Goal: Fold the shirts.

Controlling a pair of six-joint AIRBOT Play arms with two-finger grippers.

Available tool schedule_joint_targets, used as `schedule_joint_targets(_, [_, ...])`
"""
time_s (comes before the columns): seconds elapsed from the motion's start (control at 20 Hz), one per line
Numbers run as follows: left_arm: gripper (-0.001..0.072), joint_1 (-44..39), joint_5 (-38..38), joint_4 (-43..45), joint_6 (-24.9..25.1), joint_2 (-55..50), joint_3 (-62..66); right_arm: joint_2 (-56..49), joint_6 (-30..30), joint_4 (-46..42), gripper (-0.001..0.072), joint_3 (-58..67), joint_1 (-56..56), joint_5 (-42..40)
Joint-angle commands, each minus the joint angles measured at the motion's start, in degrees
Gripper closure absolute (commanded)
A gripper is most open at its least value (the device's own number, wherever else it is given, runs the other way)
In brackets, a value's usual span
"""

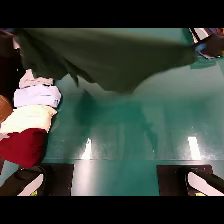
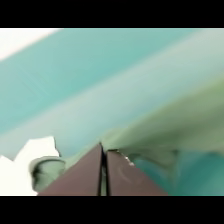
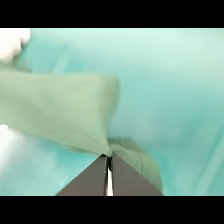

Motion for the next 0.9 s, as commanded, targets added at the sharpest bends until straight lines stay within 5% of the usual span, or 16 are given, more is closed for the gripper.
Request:
schedule_joint_targets(0.0, [0.0684, 0.07, -0.46, -4.72, 0.46, 8.96, 0.02, 6.01, 0.15, -0.46, 0.0697, 10.45, -6.05, 3.19])
schedule_joint_targets(0.25, [0.0684, 0.07, -10.75, -14.34, -2.29, 10.36, 0.63, 5.70, 4.59, -1.51, 0.0698, 18.16, -9.92, 11.10])
schedule_joint_targets(0.45, [0.0684, 0.07, -25.42, -17.40, -3.17, 3.13, -7.32, -2.14, 11.91, -13.77, 0.0698, 18.23, -3.65, 21.53])
schedule_joint_targets(0.6, [0.0683, 0.07, -18.29, -17.35, -3.15, -3.45, -20.15, -11.28, 13.68, -20.46, 0.0698, 14.23, 4.11, 26.69])
schedule_joint_targets(0.85, [0.0682, 0.07, 0.79, -15.02, -3.08, -21.42, -25.77, -24.79, 10.67, -21.31, 0.0697, 3.26, 10.05, 14.16])
